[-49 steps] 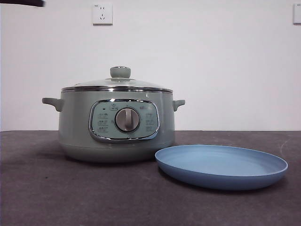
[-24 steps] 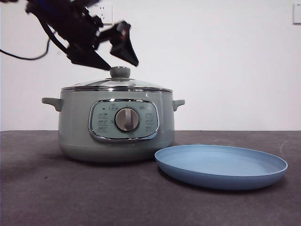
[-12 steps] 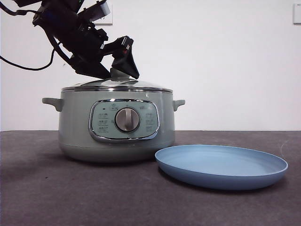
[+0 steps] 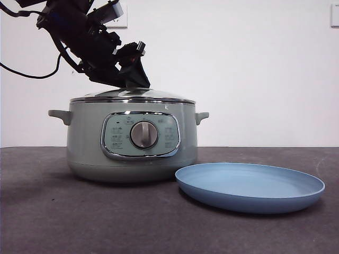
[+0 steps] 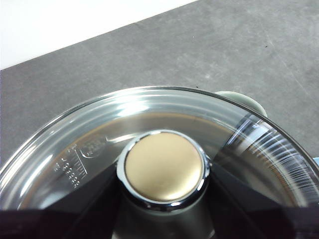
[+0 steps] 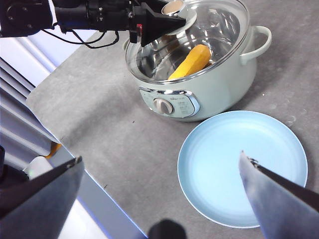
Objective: Take the corn out from the steamer,put the corn on the plate,close the lid
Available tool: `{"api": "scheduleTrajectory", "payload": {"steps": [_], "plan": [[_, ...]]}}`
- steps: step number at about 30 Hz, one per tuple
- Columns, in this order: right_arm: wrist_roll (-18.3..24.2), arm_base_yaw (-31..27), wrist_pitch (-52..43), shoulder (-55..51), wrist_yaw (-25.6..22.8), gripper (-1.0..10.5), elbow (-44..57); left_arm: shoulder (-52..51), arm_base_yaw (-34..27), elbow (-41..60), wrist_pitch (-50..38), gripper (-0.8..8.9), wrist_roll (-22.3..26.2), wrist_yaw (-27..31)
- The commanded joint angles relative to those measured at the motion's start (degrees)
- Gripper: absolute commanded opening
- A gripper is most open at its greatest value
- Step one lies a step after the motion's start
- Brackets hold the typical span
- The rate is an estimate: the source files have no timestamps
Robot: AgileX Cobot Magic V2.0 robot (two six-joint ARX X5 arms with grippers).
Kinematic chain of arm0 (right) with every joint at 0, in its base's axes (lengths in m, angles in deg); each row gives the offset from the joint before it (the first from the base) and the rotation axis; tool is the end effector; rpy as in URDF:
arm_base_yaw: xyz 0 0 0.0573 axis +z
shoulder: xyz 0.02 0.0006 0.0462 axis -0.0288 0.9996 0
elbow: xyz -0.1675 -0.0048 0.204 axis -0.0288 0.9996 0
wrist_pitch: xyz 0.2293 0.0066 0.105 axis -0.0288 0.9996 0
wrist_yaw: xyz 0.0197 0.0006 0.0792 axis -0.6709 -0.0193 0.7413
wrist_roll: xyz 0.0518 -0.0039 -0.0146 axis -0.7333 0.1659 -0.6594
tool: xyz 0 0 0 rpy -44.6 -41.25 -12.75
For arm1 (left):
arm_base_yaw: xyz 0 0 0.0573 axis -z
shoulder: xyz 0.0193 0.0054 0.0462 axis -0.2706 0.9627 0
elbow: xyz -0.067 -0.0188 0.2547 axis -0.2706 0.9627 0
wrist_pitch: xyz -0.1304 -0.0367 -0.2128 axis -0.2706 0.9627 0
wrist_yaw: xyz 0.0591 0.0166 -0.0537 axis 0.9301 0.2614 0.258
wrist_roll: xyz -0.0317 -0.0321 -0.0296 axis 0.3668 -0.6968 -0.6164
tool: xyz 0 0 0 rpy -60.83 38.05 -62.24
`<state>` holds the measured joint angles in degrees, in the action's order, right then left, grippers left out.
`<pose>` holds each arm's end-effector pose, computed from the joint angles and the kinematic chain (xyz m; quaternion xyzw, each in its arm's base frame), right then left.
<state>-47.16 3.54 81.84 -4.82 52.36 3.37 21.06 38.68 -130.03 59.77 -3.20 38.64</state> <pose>0.1305 0.0313 0.3481 0.0488 0.2875 0.3935 0.8719 0.3460 -0.1532 0.2653 0.0775 0.2048 -0.3034 0.9273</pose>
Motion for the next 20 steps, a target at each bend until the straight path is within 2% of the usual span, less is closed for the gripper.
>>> {"api": "scheduleTrajectory", "payload": {"steps": [1, 14, 18, 20], "plan": [[-0.1, 0.1, -0.2, 0.0, 0.0, 6.2, -0.1, -0.1, 0.3, 0.1, -0.1, -0.08, 0.2, -0.8], [-0.1, 0.1, -0.2, 0.3, -0.1, 6.2, -0.1, -8.9, 0.3, 0.1, 0.7, -0.08, -1.2, -0.8], [-0.2, 0.1, -0.4, 1.2, -0.1, 6.2, -0.1, -14.4, 0.3, 0.1, 4.2, -0.08, -1.3, -0.8], [-1.8, 0.3, -2.1, 2.3, 0.0, 6.2, -0.1, -18.3, 0.3, 0.1, 7.7, -0.08, -1.3, -0.7]]}}
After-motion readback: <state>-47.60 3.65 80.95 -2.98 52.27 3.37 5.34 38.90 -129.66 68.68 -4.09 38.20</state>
